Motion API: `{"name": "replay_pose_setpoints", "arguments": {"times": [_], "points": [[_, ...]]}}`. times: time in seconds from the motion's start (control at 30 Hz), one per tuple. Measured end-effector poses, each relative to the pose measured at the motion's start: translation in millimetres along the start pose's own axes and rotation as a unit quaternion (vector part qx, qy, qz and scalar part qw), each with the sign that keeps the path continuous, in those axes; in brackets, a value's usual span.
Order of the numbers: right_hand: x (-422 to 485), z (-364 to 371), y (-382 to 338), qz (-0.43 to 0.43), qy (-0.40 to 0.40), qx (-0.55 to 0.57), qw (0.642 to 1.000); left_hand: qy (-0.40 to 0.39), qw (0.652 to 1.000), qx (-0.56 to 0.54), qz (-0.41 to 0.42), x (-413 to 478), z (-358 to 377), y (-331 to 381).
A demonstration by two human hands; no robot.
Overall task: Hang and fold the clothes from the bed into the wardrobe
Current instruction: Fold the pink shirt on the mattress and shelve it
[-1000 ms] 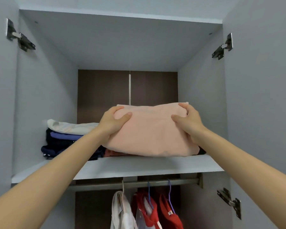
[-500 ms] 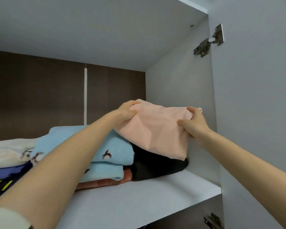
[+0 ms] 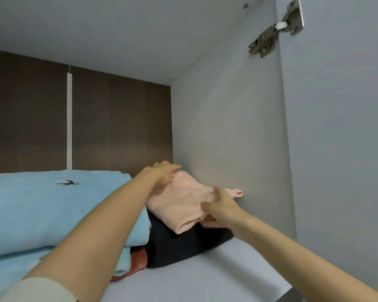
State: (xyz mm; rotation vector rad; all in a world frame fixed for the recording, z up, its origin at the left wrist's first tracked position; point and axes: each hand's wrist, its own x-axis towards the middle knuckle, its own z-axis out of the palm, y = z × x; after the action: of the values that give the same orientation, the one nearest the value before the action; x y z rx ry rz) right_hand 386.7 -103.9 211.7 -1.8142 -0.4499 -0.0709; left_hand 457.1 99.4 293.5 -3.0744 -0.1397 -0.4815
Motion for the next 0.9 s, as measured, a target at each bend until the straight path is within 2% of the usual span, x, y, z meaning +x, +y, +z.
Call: {"name": "replay_pose_setpoints", "arguments": {"times": [0.03, 0.07, 0.1, 0.13, 0.17, 0.2, 0.23, 0.27, 0.37, 0.43, 0.53, 0.63, 0.9], "points": [[-1.5, -7.1, 0.2, -0.003, -0.025, -0.168, 0.985, -0.032, 0.999, 0.015, 0.001, -0.4, 4.5, 1.5], [-1.3, -13.1, 0.0, -0.009, -0.035, -0.328, 0.944, -0.056, 0.998, 0.024, 0.009, -2.0, 8.3, 3.9], [-1.1, -16.7, -1.8, -0.033, -0.004, -0.455, 0.89, -0.074, 0.997, 0.032, 0.019, -3.4, 11.6, 6.6], [1.5, -17.9, -4.3, -0.078, 0.051, -0.534, 0.84, -0.094, 0.995, 0.04, 0.023, -6.1, 14.4, 9.4], [4.0, -17.1, -7.5, -0.13, 0.111, -0.569, 0.805, -0.112, 0.992, 0.045, 0.021, -8.1, 17.0, 12.3], [8.0, -14.5, -10.4, -0.179, 0.153, -0.571, 0.786, -0.124, 0.991, 0.048, 0.01, -10.9, 20.4, 14.6], [13.6, -11.5, -12.4, -0.211, 0.164, -0.557, 0.786, -0.125, 0.991, 0.052, -0.002, -14.1, 23.6, 17.2], [18.7, -8.1, -12.5, -0.213, 0.138, -0.542, 0.801, -0.121, 0.991, 0.057, -0.012, -17.9, 27.0, 19.5], [35.4, 7.6, 3.1, -0.128, -0.007, -0.494, 0.86, -0.119, 0.991, 0.06, -0.03, -27.8, 38.1, 23.5], [40.2, 19.7, 18.9, -0.108, -0.041, -0.49, 0.864, -0.129, 0.989, 0.055, -0.042, -33.7, 45.6, 23.2], [38.2, 25.0, 28.1, -0.124, -0.013, -0.475, 0.871, -0.138, 0.988, 0.04, -0.057, -41.8, 46.6, 24.0], [27.2, 17.5, 23.6, -0.125, 0.012, -0.426, 0.896, -0.12, 0.99, 0.028, -0.063, -53.0, 37.0, 29.9], [-13.5, -11.5, 0.3, -0.187, 0.106, -0.382, 0.899, 0.093, 0.994, -0.045, -0.019, -101.9, 7.3, 46.1]]}}
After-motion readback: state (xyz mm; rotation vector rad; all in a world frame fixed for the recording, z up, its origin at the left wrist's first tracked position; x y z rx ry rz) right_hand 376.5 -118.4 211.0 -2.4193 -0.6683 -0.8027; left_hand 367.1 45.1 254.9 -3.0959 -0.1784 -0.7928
